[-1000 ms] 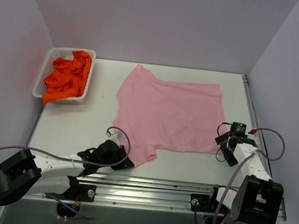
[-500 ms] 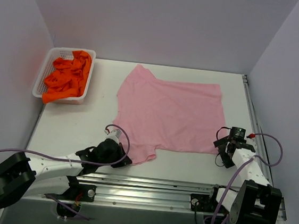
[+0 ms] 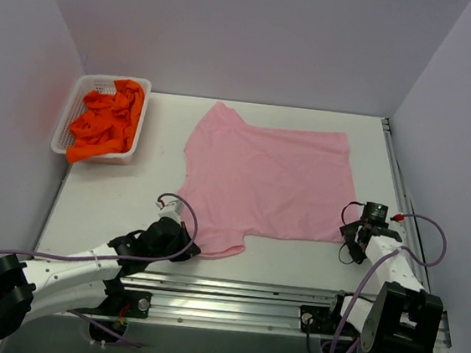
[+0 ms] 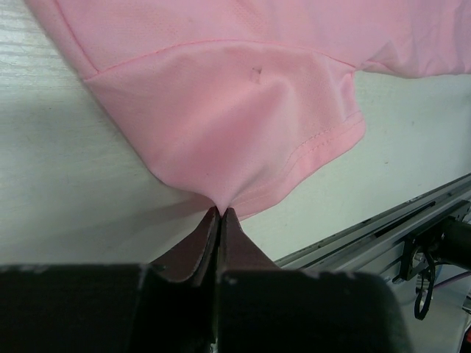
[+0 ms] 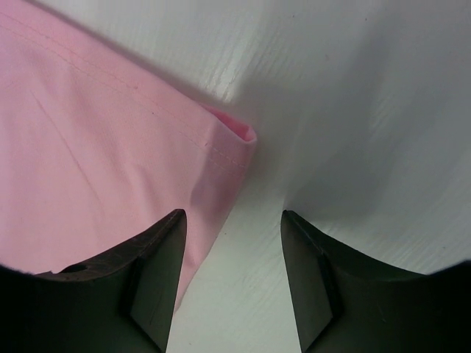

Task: Fold and stack the t-shirts
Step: Grap the side of the flattened tshirt closest away from the robot with both arms

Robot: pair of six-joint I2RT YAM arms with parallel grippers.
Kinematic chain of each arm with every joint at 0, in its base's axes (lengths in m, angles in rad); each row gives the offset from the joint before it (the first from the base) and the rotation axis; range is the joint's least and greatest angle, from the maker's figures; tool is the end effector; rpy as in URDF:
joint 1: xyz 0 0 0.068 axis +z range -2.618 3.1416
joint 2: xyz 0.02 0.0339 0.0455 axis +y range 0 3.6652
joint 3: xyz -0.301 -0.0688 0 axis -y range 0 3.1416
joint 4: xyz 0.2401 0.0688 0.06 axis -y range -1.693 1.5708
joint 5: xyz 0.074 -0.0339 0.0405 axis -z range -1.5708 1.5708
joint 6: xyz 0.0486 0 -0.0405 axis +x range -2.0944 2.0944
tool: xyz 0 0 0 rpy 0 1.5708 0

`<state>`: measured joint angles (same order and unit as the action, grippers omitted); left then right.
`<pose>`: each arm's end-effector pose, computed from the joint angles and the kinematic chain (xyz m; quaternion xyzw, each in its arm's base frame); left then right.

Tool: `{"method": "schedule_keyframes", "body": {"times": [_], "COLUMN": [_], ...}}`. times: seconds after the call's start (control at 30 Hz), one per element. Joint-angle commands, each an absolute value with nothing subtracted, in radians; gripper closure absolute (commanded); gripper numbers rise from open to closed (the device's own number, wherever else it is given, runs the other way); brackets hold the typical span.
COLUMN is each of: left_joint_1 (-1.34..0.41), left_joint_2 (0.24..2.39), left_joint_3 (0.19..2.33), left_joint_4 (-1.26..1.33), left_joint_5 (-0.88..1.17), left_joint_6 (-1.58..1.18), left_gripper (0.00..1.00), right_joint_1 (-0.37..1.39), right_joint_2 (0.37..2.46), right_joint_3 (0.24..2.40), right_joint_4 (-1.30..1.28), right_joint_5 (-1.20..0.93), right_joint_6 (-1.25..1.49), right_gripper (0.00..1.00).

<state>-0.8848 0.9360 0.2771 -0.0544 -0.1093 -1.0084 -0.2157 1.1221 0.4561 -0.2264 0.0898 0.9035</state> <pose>0.1058 -0.1209 0.1763 -0.0788 0.9050 -0.3078 0.2829 0.1867 -0.0454 0.1882 0.5128 0.7904 0.0722 0.3272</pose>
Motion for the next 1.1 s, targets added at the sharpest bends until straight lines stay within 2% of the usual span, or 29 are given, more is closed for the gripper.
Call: {"method": "schedule_keyframes", "body": {"times": [0.0,0.27,0.37,0.47,0.5,0.6,0.87,1.07], "left_joint_1": [-0.876,-0.867,-0.864,-0.858,-0.857,-0.854,-0.853,-0.853], "left_joint_2": [0.927,0.914,0.907,0.9,0.897,0.899,0.85,0.743], "left_joint_3": [0.293,0.293,0.293,0.296,0.298,0.302,0.353,0.425], "left_joint_4": [-0.06,-0.075,-0.084,-0.095,-0.097,-0.101,-0.215,-0.371], "left_joint_5": [-0.127,-0.126,-0.129,-0.133,-0.133,-0.135,-0.159,-0.186], "left_joint_6": [-0.989,-0.983,-0.982,-0.979,-0.979,-0.974,-0.956,-0.94], "left_gripper": [0.98,0.98,0.98,0.98,0.98,0.98,0.98,0.98], "right_joint_1": [-0.23,-0.238,-0.241,-0.242,-0.242,-0.242,-0.244,-0.242], "right_joint_2": [1.156,1.262,1.291,1.301,1.301,1.301,1.204,1.014], "right_joint_3": [0.442,0.433,0.433,0.436,0.436,0.433,0.434,0.413], "right_joint_4": [-0.213,-0.115,-0.086,-0.071,-0.069,-0.061,-0.152,-0.229], "right_joint_5": [0.132,0.124,0.112,0.104,0.104,0.095,0.115,0.081], "right_joint_6": [0.913,0.905,0.902,0.896,0.893,0.887,0.882,0.879], "right_gripper": [0.5,0.55,0.62,0.71,0.81,1.0,1.0,1.0]}}
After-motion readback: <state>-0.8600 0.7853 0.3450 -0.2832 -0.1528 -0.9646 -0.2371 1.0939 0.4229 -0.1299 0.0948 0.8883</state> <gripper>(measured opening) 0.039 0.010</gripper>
